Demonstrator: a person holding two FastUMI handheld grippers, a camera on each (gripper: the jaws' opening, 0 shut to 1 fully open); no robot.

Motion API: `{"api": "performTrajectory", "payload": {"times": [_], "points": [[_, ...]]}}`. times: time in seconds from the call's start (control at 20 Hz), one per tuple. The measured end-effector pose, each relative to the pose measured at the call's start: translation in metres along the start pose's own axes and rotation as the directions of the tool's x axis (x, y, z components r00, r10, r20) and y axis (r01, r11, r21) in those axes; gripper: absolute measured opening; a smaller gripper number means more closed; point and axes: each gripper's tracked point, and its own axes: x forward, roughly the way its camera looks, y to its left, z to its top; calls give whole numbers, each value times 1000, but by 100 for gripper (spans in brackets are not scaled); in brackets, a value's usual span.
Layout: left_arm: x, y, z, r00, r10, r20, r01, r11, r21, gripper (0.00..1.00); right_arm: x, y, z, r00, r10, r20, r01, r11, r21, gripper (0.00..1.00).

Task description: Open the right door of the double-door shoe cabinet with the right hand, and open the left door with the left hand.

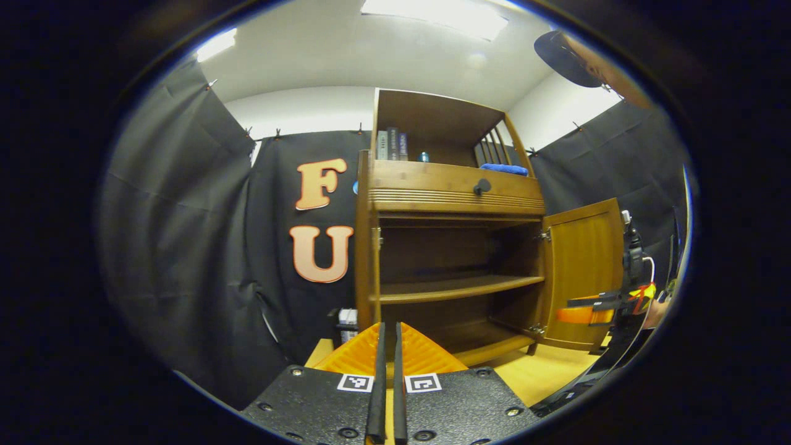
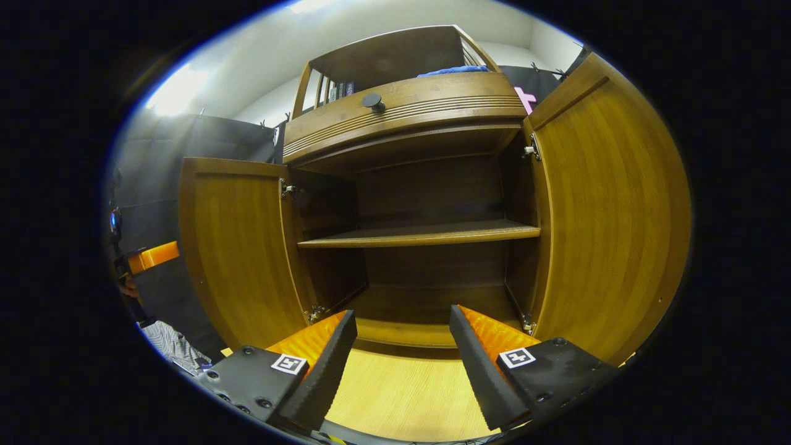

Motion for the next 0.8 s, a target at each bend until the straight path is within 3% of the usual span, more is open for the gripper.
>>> {"api": "performTrajectory", "payload": {"times": [0.05, 0.25, 0.35, 0.4, 0.45, 0.55, 0.6, 0.65, 0.7, 0.8], "points": [[6, -10, 2, 1000, -20, 8, 20, 1000, -8, 12, -2, -1, -1, 1000, -5, 1, 5, 1000, 1, 98], [35, -40, 6, 997, -66, 36, 69, 994, -82, 12, -16, -18, 1, 999, -54, 6, 54, 999, -4, 100], [49, -53, 7, 996, -71, 49, 76, 989, -124, 6, -22, -31, 1, 996, -92, 6, 92, 996, -4, 89], [57, -57, 6, 997, -62, 53, 70, 985, -158, 12, -24, -37, 0, 994, -110, 7, 110, 994, 1, 98], [64, -63, 2, 997, -58, 50, 67, 979, -192, 10, -27, -42, 0, 992, -126, 8, 126, 992, 7, 89], [71, -80, -3, 996, -69, 49, 78, 972, -223, 11, -34, -51, 0, 989, -149, 11, 149, 989, 20, 89], [76, -89, -2, 996, -73, 58, 85, 967, -242, 5, -37, -53, -1, 987, -159, 12, 159, 987, 25, 89], [81, -95, -3, 996, -70, 64, 84, 961, -264, 5, -39, -57, -2, 986, -167, 12, 167, 986, 27, 98], [86, -96, -5, 996, -54, 64, 70, 956, -285, 11, -42, -58, -4, 985, -174, 8, 174, 984, 27, 89], [93, -96, -13, 999, -15, 45, 28, 952, -304, 17, -47, -61, -3, 983, -186, 9, 186, 982, 22, 100]]}}
